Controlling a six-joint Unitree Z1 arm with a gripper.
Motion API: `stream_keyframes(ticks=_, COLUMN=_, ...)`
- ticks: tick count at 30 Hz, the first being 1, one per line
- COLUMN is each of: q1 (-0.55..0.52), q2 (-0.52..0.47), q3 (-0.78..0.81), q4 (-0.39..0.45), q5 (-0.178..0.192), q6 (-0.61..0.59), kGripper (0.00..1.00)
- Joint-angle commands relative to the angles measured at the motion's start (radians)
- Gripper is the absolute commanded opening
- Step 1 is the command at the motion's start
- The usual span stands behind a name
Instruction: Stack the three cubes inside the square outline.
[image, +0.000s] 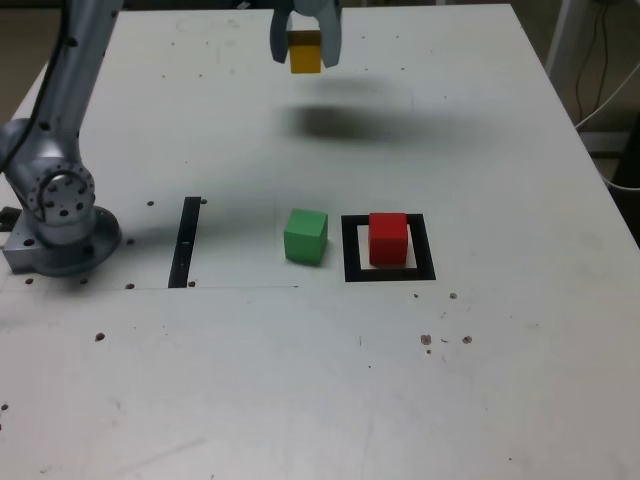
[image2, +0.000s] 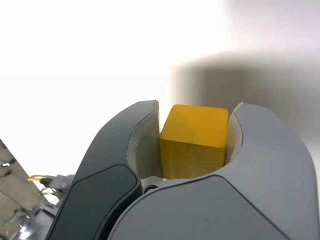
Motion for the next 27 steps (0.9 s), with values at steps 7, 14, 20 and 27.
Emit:
stream_keyframes(ticks=7, q1=-0.129, q2=-0.080, q3=0.094, q4=0.006, q5=-0.047, q6=-0.105, kGripper=0.36)
stream_keyframes(ticks=14, q1=-0.257, q2=-0.124, q3=0.148, q4=0.009, q5=-0.072, q6=-0.212, kGripper=0.36)
stream_keyframes(ticks=20, q1=-0.363, q2=-0.137, q3=0.179, q4=0.015, q5=-0.106, q6=-0.298, kGripper=0.36)
stream_keyframes(ticks=27, q1=-0.474, q2=-0.140, q3=0.196, q4=0.017, q5=-0.154, q6=-0.394, kGripper=0.36)
